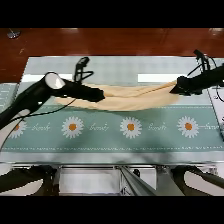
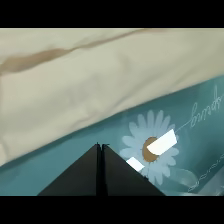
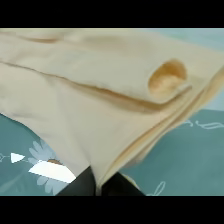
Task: Fold the shirts.
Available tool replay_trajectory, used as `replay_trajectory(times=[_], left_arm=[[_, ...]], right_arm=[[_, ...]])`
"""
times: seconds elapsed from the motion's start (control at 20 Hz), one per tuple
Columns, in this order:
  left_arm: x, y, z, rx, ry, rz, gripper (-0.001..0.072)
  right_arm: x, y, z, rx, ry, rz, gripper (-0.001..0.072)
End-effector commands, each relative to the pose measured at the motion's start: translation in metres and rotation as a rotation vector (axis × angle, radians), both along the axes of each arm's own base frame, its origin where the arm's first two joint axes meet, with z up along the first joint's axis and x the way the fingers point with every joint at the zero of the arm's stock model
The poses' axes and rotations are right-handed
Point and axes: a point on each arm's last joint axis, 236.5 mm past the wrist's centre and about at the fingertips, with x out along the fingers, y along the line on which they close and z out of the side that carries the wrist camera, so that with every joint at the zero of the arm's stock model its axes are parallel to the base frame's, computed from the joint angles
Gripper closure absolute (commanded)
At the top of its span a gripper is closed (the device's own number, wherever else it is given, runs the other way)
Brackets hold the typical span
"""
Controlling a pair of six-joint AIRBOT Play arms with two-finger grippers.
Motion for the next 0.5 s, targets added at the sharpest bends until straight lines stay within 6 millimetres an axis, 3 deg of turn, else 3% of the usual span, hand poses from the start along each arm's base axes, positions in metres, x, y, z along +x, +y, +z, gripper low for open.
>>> replay_trajectory(times=[0.0, 0.1, 0.15, 0.3, 0.45], left_arm=[[-0.005, -0.071, -0.031, 0.004, 0.049, -0.073, 0.0691], [-0.011, -0.107, -0.049, 0.004, 0.121, -0.104, 0.069], [-0.023, -0.126, -0.057, 0.011, 0.152, -0.145, 0.0691], [-0.069, -0.18, -0.083, 0.034, 0.245, -0.229, 0.069], [-0.118, -0.219, -0.088, 0.031, 0.31, -0.345, 0.069]], right_arm=[[-0.051, 0.004, 0.033, -0.046, -0.124, -0.026, 0.0697], [-0.073, 0.011, 0.049, -0.036, -0.148, -0.044, 0.0697], [-0.082, 0.013, 0.056, -0.034, -0.156, -0.042, 0.0697], [-0.097, 0.017, 0.073, -0.034, -0.195, -0.044, 0.0697], [-0.1, 0.018, 0.078, -0.03, -0.208, -0.051, 0.0697]])
